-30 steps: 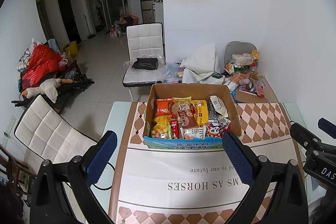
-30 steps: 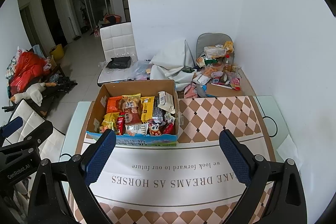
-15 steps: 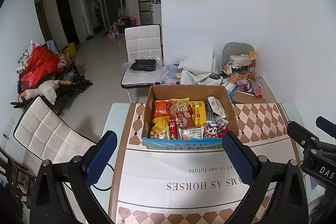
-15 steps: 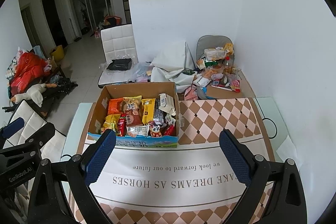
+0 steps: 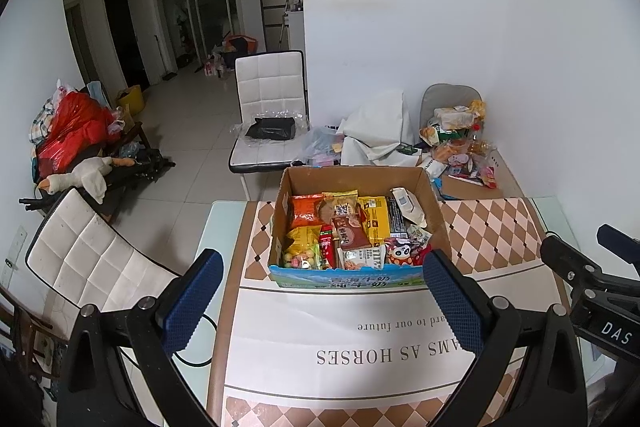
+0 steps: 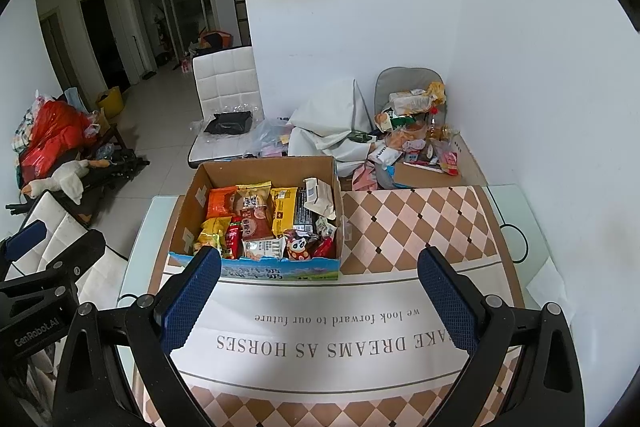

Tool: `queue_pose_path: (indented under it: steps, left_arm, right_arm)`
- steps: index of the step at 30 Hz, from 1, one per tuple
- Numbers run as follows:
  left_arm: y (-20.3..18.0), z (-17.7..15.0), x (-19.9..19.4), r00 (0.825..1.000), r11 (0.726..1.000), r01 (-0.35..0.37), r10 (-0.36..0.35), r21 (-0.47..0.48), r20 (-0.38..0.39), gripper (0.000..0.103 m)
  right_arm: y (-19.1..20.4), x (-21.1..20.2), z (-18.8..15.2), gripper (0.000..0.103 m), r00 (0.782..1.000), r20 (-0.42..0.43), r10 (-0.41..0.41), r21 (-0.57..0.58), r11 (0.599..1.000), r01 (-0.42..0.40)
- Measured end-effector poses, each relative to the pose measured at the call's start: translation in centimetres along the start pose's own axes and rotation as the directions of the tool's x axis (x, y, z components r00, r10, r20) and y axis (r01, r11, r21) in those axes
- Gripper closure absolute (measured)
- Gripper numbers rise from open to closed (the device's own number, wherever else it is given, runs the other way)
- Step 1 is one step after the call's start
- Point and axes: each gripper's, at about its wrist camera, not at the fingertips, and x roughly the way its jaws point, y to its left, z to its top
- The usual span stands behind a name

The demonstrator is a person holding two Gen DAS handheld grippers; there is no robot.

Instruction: Organize snacks

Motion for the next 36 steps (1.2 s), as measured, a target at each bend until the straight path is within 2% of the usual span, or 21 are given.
queue_pose_path:
  steps: [30,36]
  left_arm:
    - [-0.39,0.39,-0.40,1.000,1.000,0.008,-0.008,0.001,0.001,0.001]
    - [-0.69,-0.16,-0.72,1.000,1.000,0.001,-0.001,0.007,0.022,0.001]
  right_arm:
    - [0.06,-0.50,0.07,0.002,1.000,0.004,0.003,0.002,1.000,-0.003]
    - [0.04,-0.47,0.02,0.002,1.000,0.005,0.002,0.001,1.000,-0.002]
